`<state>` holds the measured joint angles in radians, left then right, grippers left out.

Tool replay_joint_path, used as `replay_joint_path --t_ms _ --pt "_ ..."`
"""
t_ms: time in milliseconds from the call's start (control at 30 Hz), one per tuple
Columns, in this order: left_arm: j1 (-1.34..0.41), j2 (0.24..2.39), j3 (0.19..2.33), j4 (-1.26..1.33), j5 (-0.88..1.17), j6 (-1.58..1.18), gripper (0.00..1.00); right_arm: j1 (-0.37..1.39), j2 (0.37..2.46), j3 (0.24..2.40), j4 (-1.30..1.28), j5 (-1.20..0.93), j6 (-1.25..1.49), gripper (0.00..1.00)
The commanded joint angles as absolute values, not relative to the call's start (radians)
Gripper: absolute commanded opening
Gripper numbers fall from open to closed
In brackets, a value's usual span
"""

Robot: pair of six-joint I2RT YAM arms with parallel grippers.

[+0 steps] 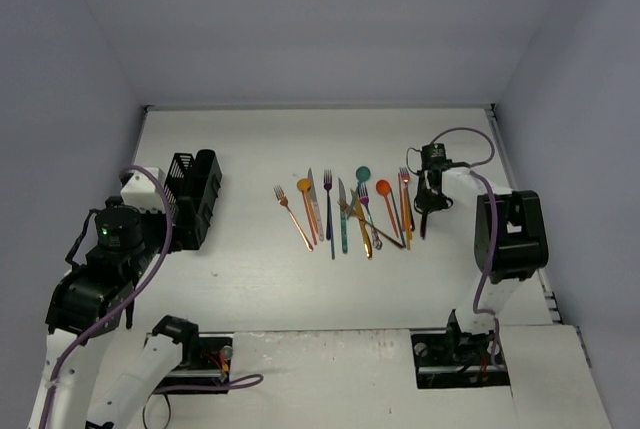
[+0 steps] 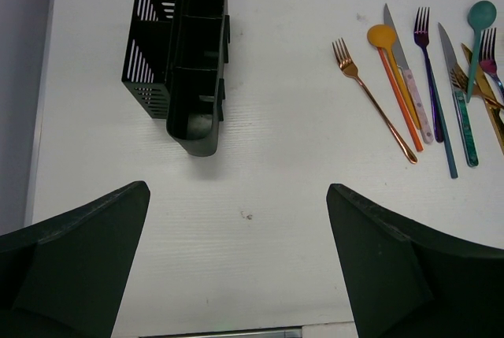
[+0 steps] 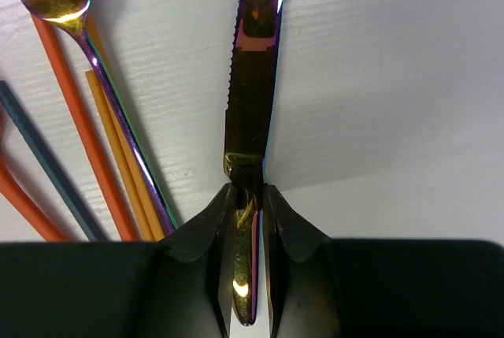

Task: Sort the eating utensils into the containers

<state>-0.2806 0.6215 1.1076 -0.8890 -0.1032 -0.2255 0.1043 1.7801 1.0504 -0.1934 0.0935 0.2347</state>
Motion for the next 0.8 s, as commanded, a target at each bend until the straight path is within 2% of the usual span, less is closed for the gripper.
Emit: replay_joint_path --t_ms 0,200,333,533,767 --pt "-0.284 0.646 1.137 -0.831 -0.051 -0.261 0.95 0.121 1.64 1.097 -0.208 0.183 0.204 0.0" --pt "-0.284 0.691 1.202 -0.806 0.049 -0.291 0.94 0.227 1.472 1.124 -0.196 0.196 0.128 0.0" --pt "-0.284 0.727 1.229 -0.717 0.177 -0.346 0.94 0.308 1.356 1.121 -0.155 0.118 0.084 0.0" --pt "-0.285 0.802 1.214 -0.446 0.341 -0.509 0.94 0.493 1.196 1.113 -0.071 -0.035 0.041 0.0" --pt "-0.373 0.921 1.201 -0.183 0.335 -0.627 0.92 0.683 1.15 1.092 0.064 -0.129 0.057 0.0"
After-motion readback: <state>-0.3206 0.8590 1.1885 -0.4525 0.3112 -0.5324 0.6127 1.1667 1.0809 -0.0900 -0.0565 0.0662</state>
